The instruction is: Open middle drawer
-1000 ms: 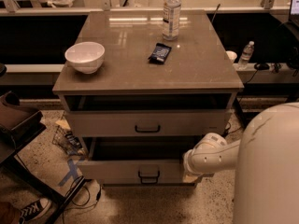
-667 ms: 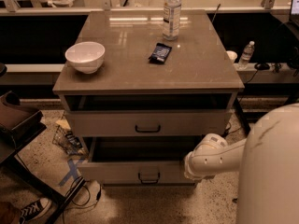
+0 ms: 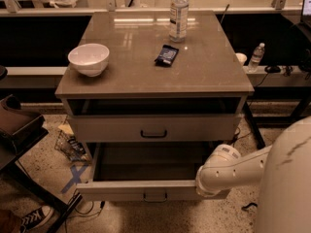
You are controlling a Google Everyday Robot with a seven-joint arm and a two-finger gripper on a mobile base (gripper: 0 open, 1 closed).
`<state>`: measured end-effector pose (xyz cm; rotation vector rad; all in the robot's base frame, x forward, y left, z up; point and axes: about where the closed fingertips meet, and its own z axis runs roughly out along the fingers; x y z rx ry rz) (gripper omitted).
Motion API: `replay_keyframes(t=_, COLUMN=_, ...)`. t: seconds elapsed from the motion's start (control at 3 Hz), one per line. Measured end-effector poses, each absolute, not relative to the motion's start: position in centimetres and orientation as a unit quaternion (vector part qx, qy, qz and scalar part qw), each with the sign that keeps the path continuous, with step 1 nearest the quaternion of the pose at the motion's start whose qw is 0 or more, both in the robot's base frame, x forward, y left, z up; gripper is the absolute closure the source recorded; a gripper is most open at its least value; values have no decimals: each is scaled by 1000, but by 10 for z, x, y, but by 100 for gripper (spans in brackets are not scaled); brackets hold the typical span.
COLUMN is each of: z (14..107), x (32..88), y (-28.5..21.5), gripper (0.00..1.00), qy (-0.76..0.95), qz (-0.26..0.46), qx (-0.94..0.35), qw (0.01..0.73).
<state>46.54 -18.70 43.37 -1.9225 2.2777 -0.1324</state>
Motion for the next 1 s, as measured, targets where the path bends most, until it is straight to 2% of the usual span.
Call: replay_keyframes(t=1.0, z=433, x=437, y=-192, gripper=100, qy=772, qz=-31, qx=-633, qw=47)
